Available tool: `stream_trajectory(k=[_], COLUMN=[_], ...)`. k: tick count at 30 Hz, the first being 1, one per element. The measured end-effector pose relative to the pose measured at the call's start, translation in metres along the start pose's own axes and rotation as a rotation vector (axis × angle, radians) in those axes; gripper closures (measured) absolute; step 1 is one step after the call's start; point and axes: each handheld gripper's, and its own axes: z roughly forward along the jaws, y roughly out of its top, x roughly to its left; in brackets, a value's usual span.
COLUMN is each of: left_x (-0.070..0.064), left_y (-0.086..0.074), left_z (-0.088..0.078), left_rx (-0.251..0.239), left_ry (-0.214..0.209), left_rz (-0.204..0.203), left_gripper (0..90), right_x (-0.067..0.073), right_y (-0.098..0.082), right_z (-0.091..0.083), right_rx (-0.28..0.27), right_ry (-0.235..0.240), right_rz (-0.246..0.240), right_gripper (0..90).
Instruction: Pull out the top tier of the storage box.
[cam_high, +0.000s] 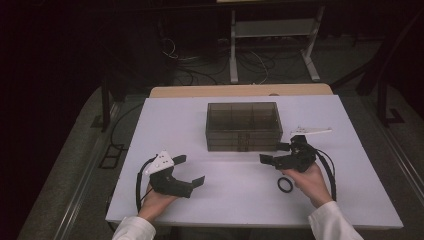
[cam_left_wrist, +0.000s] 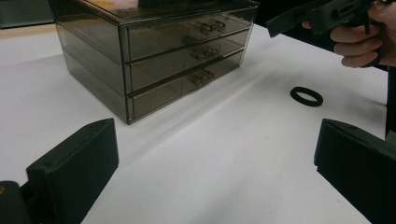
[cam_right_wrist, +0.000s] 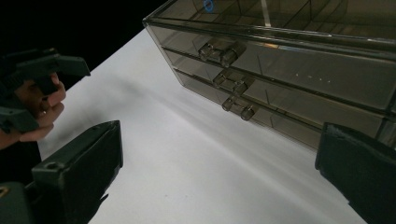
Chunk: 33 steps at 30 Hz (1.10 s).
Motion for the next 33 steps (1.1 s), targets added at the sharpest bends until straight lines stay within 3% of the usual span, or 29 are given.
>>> stream_trajectory(k=[5, 13, 19, 33], left_x=[0.000, 0.000, 0.000, -0.001], left_y=[0.000, 0.000, 0.000, 0.000], left_z=[0.000, 0.000, 0.000, 0.000], left_rx=[0.000, 0.000, -0.001, 0.003], left_ry=[-0.001, -0.003, -0.006, -0.013], left_rz=[-0.001, 0.000, 0.000, 0.006], left_gripper=[0.0, 0.0, 0.0, 0.0], right_x=[-0.003, -0.004, -0.007, -0.007], right_y=[0.001, 0.002, 0.002, 0.001], right_z=[0.003, 0.010, 0.014, 0.024], right_rx=[-0.021, -0.022, -0.038, -0.067], right_ry=[0.032, 0.044, 0.080, 0.119], right_rz=[0.062, 0.103, 0.180, 0.276], right_gripper=[0.4, 0.4, 0.4, 0.5])
